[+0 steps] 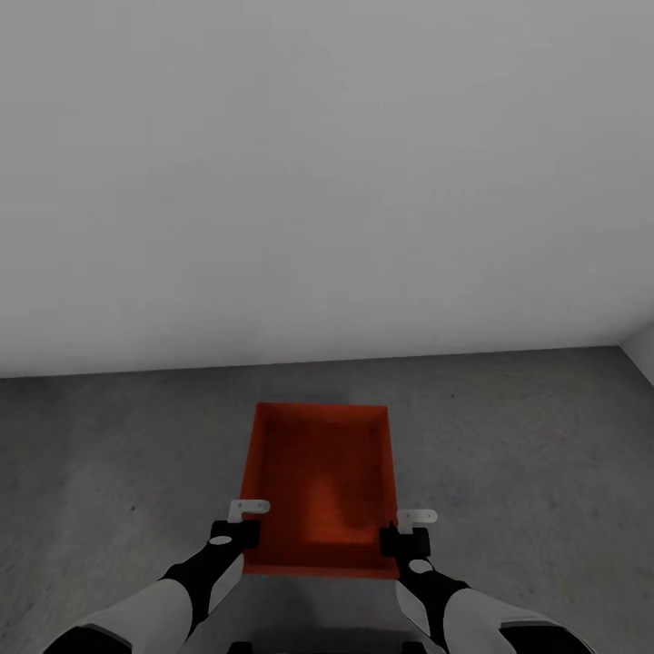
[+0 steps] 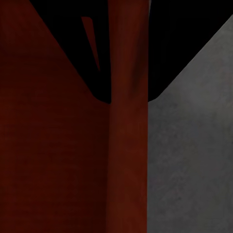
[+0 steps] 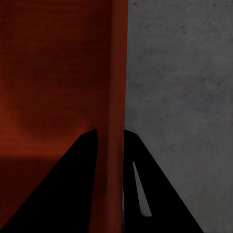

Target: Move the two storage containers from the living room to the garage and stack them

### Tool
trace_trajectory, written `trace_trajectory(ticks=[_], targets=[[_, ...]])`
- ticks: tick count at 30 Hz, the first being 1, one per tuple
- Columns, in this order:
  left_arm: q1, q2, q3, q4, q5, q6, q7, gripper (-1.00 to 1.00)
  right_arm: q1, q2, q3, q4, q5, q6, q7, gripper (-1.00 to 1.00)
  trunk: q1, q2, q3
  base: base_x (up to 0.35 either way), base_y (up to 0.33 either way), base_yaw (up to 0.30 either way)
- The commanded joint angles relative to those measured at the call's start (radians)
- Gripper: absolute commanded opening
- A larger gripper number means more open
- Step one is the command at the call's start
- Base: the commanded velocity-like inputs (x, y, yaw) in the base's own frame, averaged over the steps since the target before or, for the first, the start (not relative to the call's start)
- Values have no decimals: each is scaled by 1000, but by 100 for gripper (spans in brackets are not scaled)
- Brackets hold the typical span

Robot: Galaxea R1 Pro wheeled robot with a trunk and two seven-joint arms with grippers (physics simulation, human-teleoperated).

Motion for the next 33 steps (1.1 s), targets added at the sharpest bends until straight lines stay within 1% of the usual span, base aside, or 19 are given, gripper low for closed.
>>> trace_trajectory(ticks=[1, 24, 26, 33], targets=[[-1, -2, 32, 4, 93, 0, 9, -100, -1, 0, -21, -3, 2, -9, -10, -100, 4, -8, -4, 0, 0, 0], [-1, -2, 32, 4, 93, 0, 10, -100, -1, 5, -21, -3, 1, -9, -10, -100, 92, -169, -76, 0, 0, 0], [-1, -2, 32, 3, 93, 0, 10, -100, -1, 3, -22, -3, 0, -9, -10, -100, 92, -169, -76, 0, 0, 94], [-1, -2, 32, 2, 93, -1, 10, -100, -1, 0, -22, -3, 0, -9, -10, -100, 92, -169, -76, 0, 0, 246]])
